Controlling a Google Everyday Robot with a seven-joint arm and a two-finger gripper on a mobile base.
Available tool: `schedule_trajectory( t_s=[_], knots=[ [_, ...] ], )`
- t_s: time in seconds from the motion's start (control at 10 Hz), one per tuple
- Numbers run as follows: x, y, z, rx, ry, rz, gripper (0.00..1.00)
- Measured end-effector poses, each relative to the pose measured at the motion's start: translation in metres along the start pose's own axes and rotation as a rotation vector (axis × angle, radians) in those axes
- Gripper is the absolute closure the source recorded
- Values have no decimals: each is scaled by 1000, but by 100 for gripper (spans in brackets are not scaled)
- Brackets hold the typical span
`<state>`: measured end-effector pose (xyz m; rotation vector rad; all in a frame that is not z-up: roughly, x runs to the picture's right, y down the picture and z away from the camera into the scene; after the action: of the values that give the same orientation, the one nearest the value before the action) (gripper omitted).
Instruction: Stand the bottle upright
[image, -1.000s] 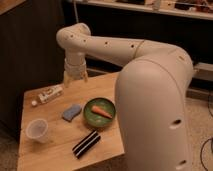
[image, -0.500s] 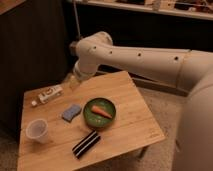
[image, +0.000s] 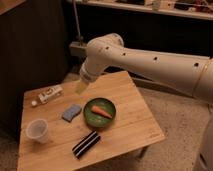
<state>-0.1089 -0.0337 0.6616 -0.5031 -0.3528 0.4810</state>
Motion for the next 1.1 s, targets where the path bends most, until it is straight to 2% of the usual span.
schedule_trajectory(
  t_s=[0.1, 0.2, 0.4, 0.5, 0.7, 0.8, 1.0, 1.1],
  knots=[
    [-7, 2, -1, 6, -24, 5, 35],
    [-14, 2, -3, 16, -57, -18, 35],
    [-26, 3, -5, 25, -96, -149, 35],
    [-36, 5, -4, 22, -121, -257, 35],
    [-43, 5, -4, 26, -146, -367, 35],
    [-46, 6, -4, 27, -152, -395, 35],
    [-44, 5, -6, 21, -158, -391, 35],
    [-45, 6, -7, 11, -164, -427, 35]
  ],
)
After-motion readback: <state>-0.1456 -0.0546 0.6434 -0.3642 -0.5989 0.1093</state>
